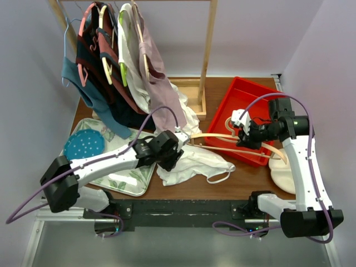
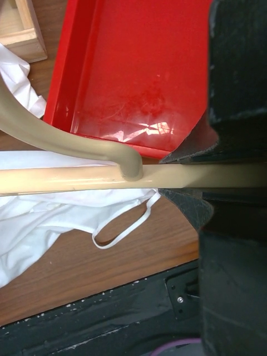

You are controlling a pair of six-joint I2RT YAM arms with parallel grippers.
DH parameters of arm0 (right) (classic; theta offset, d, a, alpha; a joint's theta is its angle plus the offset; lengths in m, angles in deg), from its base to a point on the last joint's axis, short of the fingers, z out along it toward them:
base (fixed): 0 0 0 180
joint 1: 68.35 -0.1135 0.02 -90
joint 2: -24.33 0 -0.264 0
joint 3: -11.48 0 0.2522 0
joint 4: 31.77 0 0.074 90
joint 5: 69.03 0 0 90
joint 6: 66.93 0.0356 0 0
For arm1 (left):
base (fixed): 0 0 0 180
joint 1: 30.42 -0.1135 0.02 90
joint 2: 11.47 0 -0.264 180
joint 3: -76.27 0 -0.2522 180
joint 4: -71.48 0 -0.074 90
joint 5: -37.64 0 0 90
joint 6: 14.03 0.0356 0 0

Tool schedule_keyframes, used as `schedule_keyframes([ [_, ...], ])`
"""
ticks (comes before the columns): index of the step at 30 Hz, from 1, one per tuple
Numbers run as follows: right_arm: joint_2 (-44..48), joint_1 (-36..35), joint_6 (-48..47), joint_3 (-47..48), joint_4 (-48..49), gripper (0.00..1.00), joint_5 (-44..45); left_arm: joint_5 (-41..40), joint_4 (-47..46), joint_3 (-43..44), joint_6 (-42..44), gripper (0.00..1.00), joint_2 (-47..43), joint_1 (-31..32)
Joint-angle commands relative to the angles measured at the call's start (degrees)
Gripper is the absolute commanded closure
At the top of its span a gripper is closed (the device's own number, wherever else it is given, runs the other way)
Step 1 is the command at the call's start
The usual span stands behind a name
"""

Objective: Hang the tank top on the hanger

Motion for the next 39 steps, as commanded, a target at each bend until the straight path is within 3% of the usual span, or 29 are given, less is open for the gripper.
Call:
schedule_keyframes([
  [1, 0.46, -0.11, -1.36, -0.73, -9.3, 1.0, -0.13, -6.57, 1.4, 3.89, 0.96, 0.57, 2.99, 2.04],
  [11, -0.24, -0.11, -1.45, -0.73, -9.3, 1.0, -0.31, -5.95, 1.05, 3.72, 1.4, 0.69, 6.77, 2.83],
  [14, -0.41, -0.2, -1.53, -0.82, -9.3, 1.0, -0.31, -6.66, 1.23, 3.81, 1.49, 0.8, 7.74, 2.83],
  [15, -0.33, -0.2, -1.45, -0.74, -9.3, 1.0, -0.4, -6.92, 1.23, 3.89, 1.49, 0.9, 7.91, 2.83],
  [17, -0.33, -0.11, -1.53, -1.0, -9.3, 1.0, -0.4, -7.97, 1.4, 4.16, 1.23, 1.0, 7.57, 2.83],
  [23, -0.41, -0.55, -2.5, -3.37, -9.3, 1.0, -1.19, -8.68, 0.18, 5.92, -0.27, 1.0, 2.38, 2.74],
  [39, 1.17, -3.98, -1.62, -4.51, -9.47, 1.0, -1.01, -9.21, -3.16, 5.83, -5.54, 1.0, 0.18, -1.65],
])
